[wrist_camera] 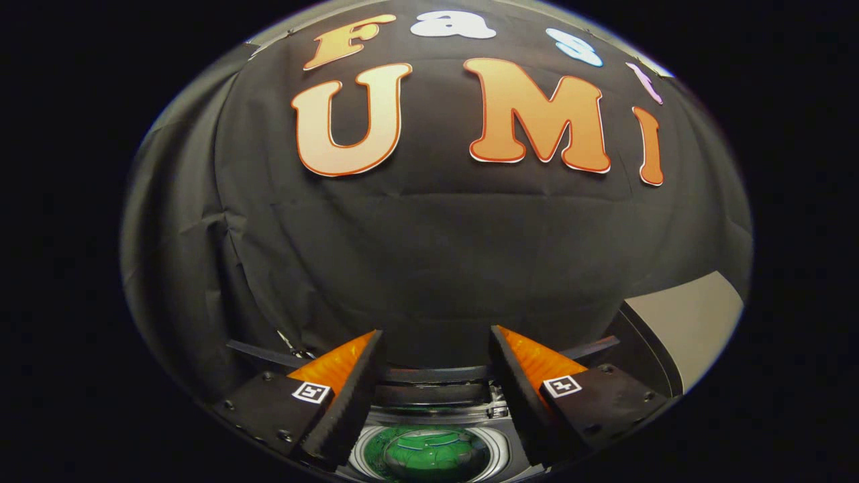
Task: Put the clothes into the washing machine and then close the washing machine lid.
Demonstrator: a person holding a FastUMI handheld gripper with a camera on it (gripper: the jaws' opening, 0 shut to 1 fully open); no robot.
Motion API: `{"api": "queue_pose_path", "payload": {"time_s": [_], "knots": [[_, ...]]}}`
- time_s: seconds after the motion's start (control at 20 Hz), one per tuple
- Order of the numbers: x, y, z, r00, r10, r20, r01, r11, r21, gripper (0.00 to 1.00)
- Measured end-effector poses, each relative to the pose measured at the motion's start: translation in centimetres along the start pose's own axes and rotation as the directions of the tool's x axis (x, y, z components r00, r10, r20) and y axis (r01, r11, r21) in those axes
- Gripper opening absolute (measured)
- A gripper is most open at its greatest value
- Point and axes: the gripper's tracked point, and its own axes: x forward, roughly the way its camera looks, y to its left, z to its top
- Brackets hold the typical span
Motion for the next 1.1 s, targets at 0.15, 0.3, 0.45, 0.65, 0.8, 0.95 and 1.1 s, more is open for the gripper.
{"api": "queue_pose_path", "payload": {"time_s": [0.15, 0.3, 0.45, 0.65, 0.8, 0.95, 1.1], "knots": [[-2.0, 0.0, -1.1, 0.999, 0.003, 0.037, -0.003, 1.0, -0.004, 0.99], [-3.8, 0.2, -2.5, 0.996, 0.001, 0.089, -0.001, 1.0, -0.009, 0.99], [-5.6, 0.2, -4.0, 0.987, 0.011, 0.16, -0.01, 1.0, -0.006, 0.99], [-7.3, 0.3, -6.1, 0.973, 0.042, 0.226, -0.039, 0.999, -0.016, 0.98], [-8.0, 0.3, -7.6, 0.969, 0.054, 0.242, -0.051, 0.999, -0.017, 0.99], [-7.3, -0.4, -10.9, 0.985, 0.02, 0.174, -0.021, 1.0, 0.0, 0.99], [-5.4, -0.7, -16.5, 0.998, 0.033, 0.055, -0.037, 0.998, 0.059, 0.99]]}}
